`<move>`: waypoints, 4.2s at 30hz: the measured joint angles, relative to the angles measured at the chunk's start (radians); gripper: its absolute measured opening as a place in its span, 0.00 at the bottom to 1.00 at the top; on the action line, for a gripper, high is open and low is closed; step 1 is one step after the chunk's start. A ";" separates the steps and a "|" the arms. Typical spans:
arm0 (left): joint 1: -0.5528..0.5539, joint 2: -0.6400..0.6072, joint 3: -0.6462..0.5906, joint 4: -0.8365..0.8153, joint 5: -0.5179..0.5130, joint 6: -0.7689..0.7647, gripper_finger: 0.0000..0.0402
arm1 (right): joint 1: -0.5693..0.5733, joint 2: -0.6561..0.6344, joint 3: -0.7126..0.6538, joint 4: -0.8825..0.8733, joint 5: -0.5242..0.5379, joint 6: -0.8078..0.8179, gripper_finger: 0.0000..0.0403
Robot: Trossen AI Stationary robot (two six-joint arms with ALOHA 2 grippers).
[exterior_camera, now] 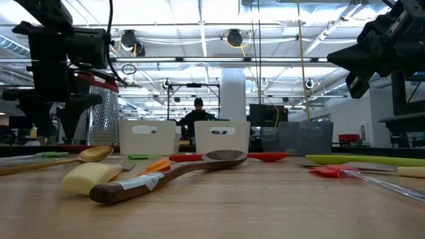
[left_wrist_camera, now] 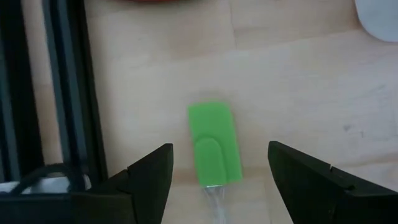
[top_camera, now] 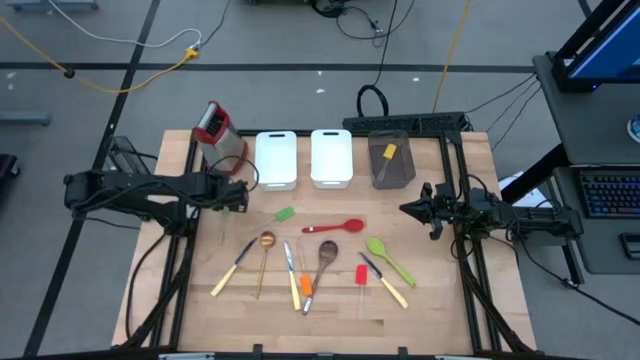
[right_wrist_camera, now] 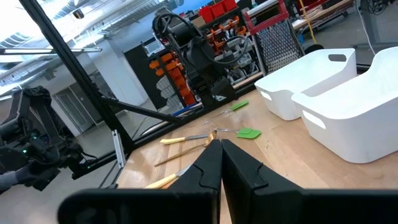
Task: Pick & Place Kitchen Items
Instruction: Put the green silicone spatula into the black bin
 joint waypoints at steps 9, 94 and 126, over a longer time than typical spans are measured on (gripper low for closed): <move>0.036 0.000 -0.060 0.075 0.072 -0.003 0.67 | 0.000 0.000 0.000 0.000 0.000 -0.003 0.00; 0.061 -0.002 -0.163 0.181 0.069 -0.033 0.25 | 0.000 0.000 0.000 0.000 0.000 0.024 0.00; 0.061 -0.107 -0.162 0.176 0.084 0.021 0.09 | 0.000 0.000 0.000 0.000 0.001 0.026 0.00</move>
